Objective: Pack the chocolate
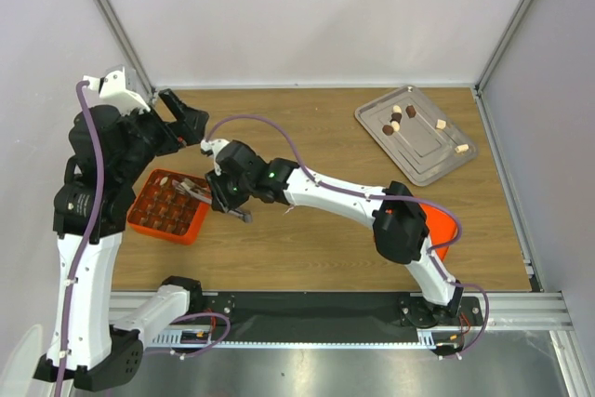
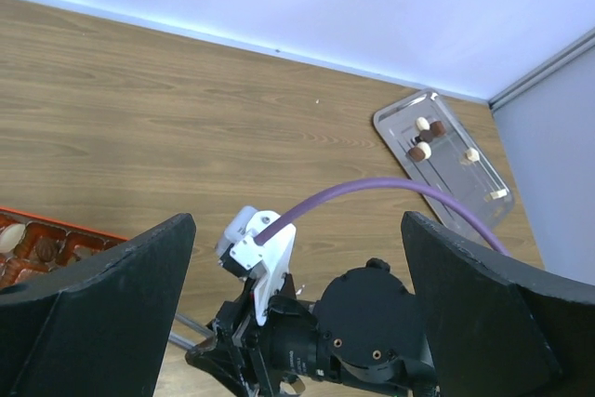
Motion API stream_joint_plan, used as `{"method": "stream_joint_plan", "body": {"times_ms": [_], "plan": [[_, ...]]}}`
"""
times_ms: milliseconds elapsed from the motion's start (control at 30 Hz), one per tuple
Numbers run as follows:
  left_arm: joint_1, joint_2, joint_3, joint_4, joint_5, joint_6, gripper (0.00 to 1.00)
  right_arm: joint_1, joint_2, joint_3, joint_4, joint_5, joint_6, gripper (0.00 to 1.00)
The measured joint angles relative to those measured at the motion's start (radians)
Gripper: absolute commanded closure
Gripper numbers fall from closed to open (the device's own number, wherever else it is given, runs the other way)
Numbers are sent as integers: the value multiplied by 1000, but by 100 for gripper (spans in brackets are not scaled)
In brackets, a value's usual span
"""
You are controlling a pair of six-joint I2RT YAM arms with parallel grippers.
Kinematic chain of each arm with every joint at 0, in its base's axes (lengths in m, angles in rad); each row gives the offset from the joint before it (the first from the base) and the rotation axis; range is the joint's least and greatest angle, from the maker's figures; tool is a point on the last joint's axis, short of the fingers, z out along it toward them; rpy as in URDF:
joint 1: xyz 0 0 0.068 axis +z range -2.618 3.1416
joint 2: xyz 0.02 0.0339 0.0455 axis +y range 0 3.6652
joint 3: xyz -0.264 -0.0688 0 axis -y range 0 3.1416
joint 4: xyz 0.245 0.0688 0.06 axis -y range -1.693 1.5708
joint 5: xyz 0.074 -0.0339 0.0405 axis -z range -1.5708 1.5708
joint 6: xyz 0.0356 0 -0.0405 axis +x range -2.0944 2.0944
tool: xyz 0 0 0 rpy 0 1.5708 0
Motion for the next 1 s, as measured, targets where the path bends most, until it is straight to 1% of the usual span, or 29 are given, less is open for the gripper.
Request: {"method": "stream_joint_plan", "body": {"times_ms": [233,500,600,733,1000], "plan": [[0,15,0,-6,-9,0,0,-15,0,-31,7,-13,-1,64],[0,15,0,-6,-16,0,0,-3,0,-72,8,-18,-2,62],[0,15,-2,-6,-17,0,0,2,0,-90,6,-17,-2,57],[0,15,-2,-6,-17,0,0,3,0,-92,8,-14,-2,54],[0,14,-2,-6,-16,0,0,2,0,-79,0,24,-19,57]]}}
